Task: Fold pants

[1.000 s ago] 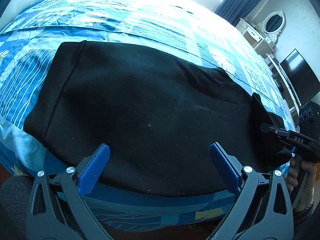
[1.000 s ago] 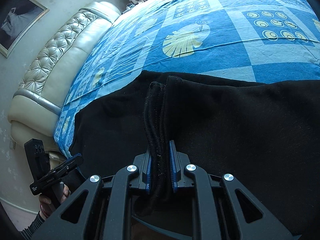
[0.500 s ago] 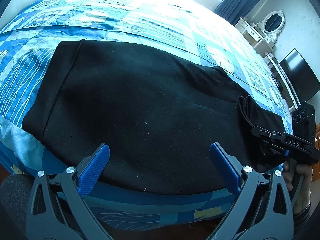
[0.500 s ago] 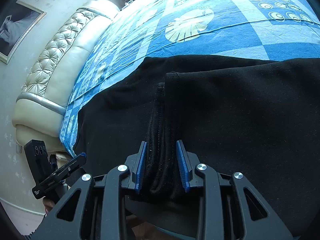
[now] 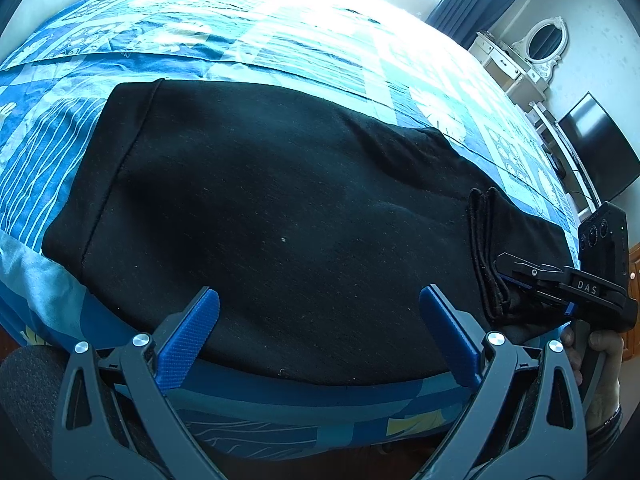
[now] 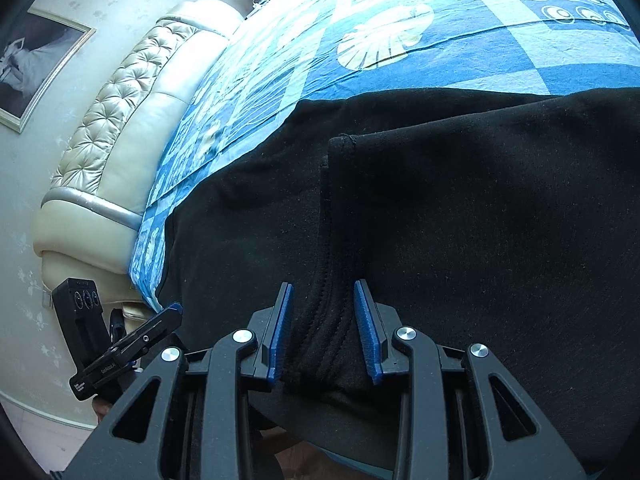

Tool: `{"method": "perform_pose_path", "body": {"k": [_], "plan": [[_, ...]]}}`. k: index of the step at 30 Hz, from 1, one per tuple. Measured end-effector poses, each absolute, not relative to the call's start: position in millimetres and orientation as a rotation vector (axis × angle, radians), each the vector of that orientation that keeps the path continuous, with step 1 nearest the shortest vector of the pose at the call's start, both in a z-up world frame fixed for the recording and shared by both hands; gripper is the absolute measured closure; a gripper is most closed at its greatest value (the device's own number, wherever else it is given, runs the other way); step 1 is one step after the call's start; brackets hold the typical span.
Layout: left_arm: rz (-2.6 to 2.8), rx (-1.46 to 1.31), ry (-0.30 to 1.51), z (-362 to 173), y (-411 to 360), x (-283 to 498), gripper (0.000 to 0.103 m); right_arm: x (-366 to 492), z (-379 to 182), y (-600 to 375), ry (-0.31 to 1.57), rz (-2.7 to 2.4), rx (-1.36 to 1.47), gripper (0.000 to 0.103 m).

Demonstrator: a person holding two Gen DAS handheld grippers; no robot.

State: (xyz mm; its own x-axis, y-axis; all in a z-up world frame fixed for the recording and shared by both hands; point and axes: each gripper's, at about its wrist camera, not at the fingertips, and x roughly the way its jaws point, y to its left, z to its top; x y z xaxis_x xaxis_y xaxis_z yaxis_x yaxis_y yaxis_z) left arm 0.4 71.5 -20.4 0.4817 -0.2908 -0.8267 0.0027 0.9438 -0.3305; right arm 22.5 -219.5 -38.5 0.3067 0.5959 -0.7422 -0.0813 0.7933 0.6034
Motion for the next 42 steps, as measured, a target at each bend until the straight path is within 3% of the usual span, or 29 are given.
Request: {"method": "perform_pose_path", "body": {"k": [9, 16, 18, 23, 31, 38, 42], "plan": [[-0.189, -0.296, 1.056, -19.3, 65.5, -1.9, 0.003, 20.0, -31.4, -207.2, 1.17, 0.473, 0.468, 0.059], [-0.199, -0.289, 1.053, -17.1, 64.4, -3.8, 0.003, 7.6, 8.7, -211.3, 1.109, 0.531, 0.407, 0.05], [-0.202, -0.289, 1.052, -16.8, 65.0, -3.3, 0.003, 6.1, 29.3, -229.7, 1.05, 0.541, 0.411, 0.042], [-0.203, -0.298, 1.052, -16.4, 66.4, -3.8, 0.003, 9.4, 59.9, -333.4, 0.89, 0.417, 0.525, 0.035], [-0.207, -0.291, 1.054, -16.4, 63.1, -4.6, 0.003, -10.1, -35.6, -489.1, 0.911, 0.097, 0.957, 0.034], [-0.203, -0.278, 1.058, -20.2, 61.3, -5.2, 0.003, 6.1, -48.7, -488.7, 0.889, 0.224, 1.048, 0.042], [-0.199, -0.258, 1.058, -20.7, 58.6, -5.8, 0.003, 22.7, -58.4, -481.3, 0.919, 0.238, 1.043, 0.07]]}}
